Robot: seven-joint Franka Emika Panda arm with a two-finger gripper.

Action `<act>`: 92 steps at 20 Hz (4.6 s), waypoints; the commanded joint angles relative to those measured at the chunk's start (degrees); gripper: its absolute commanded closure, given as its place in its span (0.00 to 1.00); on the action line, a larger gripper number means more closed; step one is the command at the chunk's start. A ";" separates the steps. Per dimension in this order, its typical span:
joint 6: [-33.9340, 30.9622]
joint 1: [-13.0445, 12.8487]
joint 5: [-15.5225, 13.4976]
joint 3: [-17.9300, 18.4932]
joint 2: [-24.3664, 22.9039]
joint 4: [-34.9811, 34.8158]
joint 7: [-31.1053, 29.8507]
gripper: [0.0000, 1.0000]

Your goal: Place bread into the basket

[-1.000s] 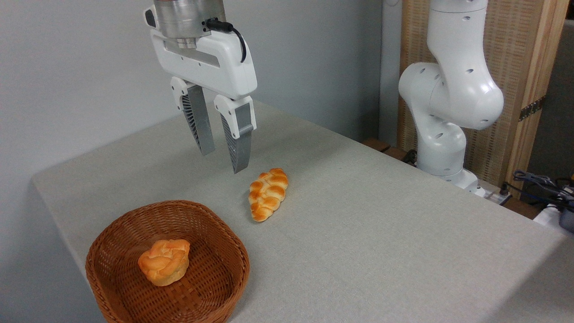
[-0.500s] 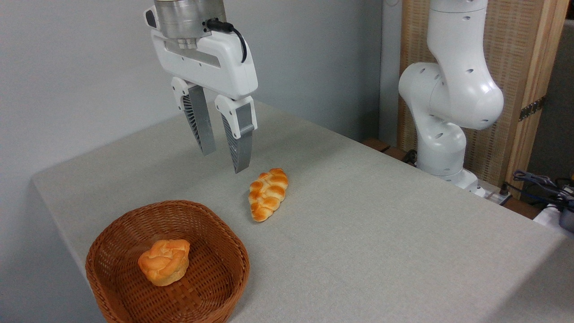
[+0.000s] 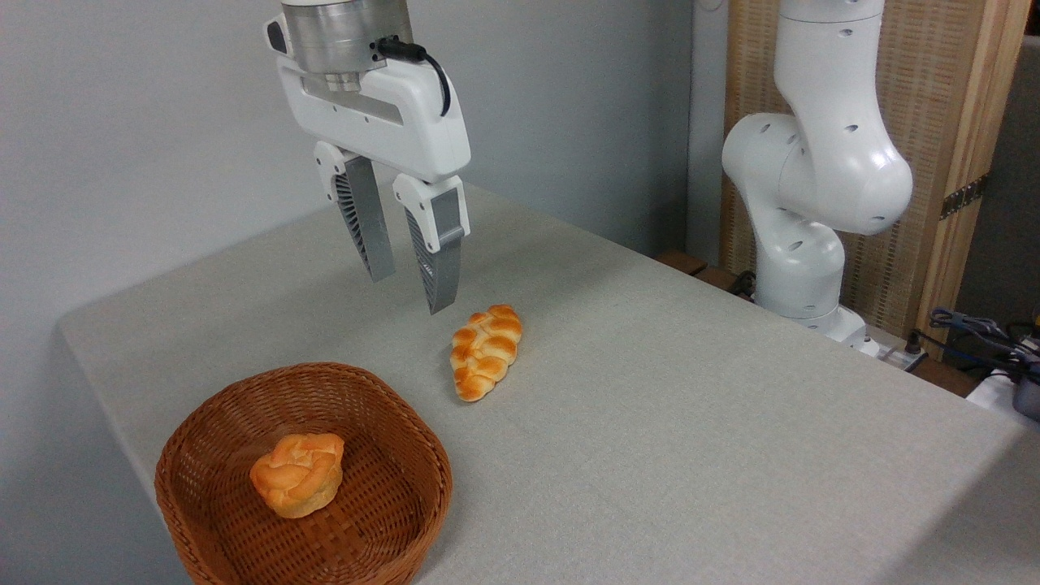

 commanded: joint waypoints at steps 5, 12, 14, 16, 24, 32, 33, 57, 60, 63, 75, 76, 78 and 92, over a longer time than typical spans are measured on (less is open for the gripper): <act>-0.13 -0.09 -1.00 0.30 -2.91 -3.81 0.86 0.00; 3.73 -0.09 -3.81 0.30 -5.71 -8.46 -0.28 0.00; 5.40 -0.17 -3.90 0.30 -6.77 -10.39 -1.68 0.00; 6.90 -0.35 -3.90 0.04 -7.74 -12.33 -3.96 0.00; 8.84 -0.70 -3.90 -3.74 -8.71 -17.87 -16.44 0.00; 10.59 -0.79 -4.95 -7.52 -8.71 -26.05 -23.92 0.00; 11.64 -0.88 -5.83 -7.52 -8.71 -27.10 -23.92 0.00; 16.84 -0.79 -8.82 -8.67 -8.71 -33.87 -23.04 0.00; 17.01 -0.79 -8.82 -8.67 -8.62 -34.22 -23.04 0.00; 18.06 -0.88 -8.82 -8.75 -8.62 -34.23 -23.04 0.00; 19.12 -1.23 -8.82 -8.93 -8.53 -35.81 -23.04 0.01; 19.39 -1.23 -8.82 -8.93 -8.45 -35.89 -23.04 0.01; 20.00 -1.23 -8.82 -8.93 -8.45 -35.90 -23.13 0.01; 21.50 -1.40 -9.44 -8.93 -8.27 -36.07 -23.75 0.02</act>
